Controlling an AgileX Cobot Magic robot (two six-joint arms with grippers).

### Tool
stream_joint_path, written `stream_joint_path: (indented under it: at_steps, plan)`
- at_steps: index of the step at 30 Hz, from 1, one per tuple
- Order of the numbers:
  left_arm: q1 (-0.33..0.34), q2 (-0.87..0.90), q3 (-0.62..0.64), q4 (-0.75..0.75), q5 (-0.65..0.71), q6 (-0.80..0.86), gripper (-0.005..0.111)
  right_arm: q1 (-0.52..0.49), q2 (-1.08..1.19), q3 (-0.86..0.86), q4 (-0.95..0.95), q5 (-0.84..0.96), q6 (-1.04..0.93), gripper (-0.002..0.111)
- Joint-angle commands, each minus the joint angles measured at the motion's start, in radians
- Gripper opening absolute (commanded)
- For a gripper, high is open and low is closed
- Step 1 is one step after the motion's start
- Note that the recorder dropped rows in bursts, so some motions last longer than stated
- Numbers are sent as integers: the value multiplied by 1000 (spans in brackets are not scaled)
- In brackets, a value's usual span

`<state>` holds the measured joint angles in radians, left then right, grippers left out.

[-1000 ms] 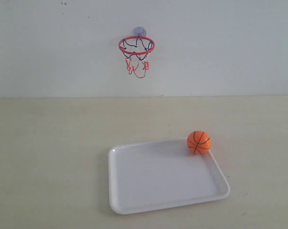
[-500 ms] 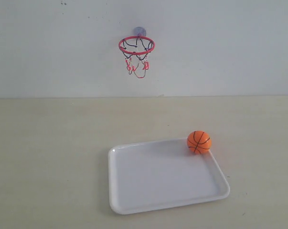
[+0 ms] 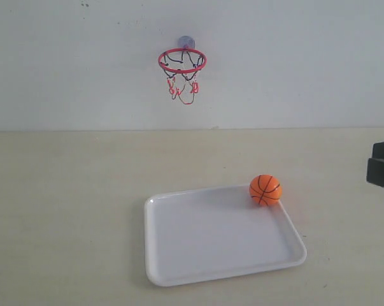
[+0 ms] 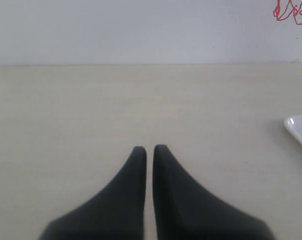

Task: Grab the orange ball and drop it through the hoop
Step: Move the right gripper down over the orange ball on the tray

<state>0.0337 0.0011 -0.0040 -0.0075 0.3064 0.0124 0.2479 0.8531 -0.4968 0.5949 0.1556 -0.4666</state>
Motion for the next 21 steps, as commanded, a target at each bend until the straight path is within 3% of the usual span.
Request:
stream_joint_path:
  at_steps: [1, 4, 10, 15, 19, 21]
  plan:
    - [4, -1, 4, -12, -7, -5, 4, 3, 31, -10, 31, -185, 16, 0]
    - [4, -1, 4, -12, -7, -5, 4, 3, 93, -64, 28, -252, 20, 0]
    - [4, -1, 4, -12, -7, -5, 4, 3, 513, -506, -23, 292, -41, 0]
    - [4, -1, 4, -12, -7, -5, 4, 5, 845, -841, -397, 622, 306, 0]
    - [4, -1, 4, -12, -7, -5, 4, 5, 1015, -1069, -481, 849, 348, 0]
    - [4, -1, 4, -12, -7, -5, 4, 20, 1079, -1174, -493, 900, 355, 6]
